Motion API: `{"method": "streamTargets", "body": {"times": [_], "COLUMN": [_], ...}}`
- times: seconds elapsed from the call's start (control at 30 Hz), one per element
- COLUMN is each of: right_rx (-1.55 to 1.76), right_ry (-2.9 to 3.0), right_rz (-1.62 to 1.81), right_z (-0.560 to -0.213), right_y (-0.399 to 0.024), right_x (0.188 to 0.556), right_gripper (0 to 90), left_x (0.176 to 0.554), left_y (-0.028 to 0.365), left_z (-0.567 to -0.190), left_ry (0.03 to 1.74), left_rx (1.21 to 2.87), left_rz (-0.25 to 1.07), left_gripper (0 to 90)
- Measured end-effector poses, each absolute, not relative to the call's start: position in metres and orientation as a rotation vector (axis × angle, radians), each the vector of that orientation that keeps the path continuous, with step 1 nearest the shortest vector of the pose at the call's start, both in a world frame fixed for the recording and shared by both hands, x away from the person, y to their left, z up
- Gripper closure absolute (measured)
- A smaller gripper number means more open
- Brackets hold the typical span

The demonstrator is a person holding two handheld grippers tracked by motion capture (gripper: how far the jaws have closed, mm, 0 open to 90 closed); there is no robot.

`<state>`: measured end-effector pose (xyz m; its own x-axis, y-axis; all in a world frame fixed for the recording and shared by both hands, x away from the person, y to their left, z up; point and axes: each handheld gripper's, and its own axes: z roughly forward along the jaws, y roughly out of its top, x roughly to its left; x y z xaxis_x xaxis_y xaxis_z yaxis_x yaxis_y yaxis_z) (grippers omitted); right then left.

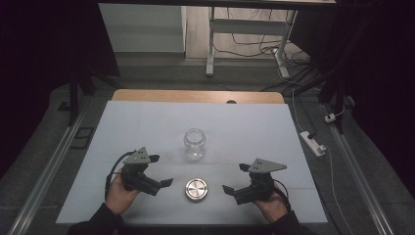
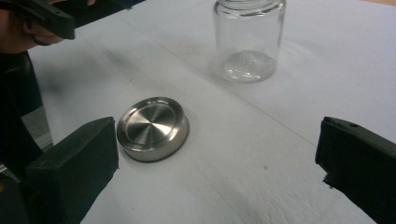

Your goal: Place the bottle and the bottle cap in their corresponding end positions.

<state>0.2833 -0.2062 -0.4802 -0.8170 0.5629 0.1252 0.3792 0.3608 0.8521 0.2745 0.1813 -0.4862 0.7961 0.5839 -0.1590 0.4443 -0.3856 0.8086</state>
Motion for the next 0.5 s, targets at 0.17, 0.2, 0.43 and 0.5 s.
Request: {"method": "streamTargets", "body": {"times": [0.17,0.2,0.43,0.5], "right_rx": [0.875,0.881,0.921,0.933], "right_ry": [2.402,2.395,2.362,2.353], "right_rz": [1.418,1.412,1.371,1.362], "right_z": [-0.48,-0.48,-0.481,-0.481], "right_y": [-0.217,-0.22,-0.236,-0.24], "right_x": [0.28,0.279,0.274,0.272], "right_gripper": [0.0,0.0,0.0,0.0], "left_x": [0.264,0.262,0.25,0.246], "left_y": [0.191,0.193,0.203,0.207], "left_z": [-0.49,-0.491,-0.493,-0.494], "left_ry": [0.808,0.812,0.842,0.851], "left_rx": [2.046,2.049,2.056,2.049], "left_rz": [0.198,0.198,0.217,0.221], "left_gripper": [0.0,0.0,0.0,0.0]}}
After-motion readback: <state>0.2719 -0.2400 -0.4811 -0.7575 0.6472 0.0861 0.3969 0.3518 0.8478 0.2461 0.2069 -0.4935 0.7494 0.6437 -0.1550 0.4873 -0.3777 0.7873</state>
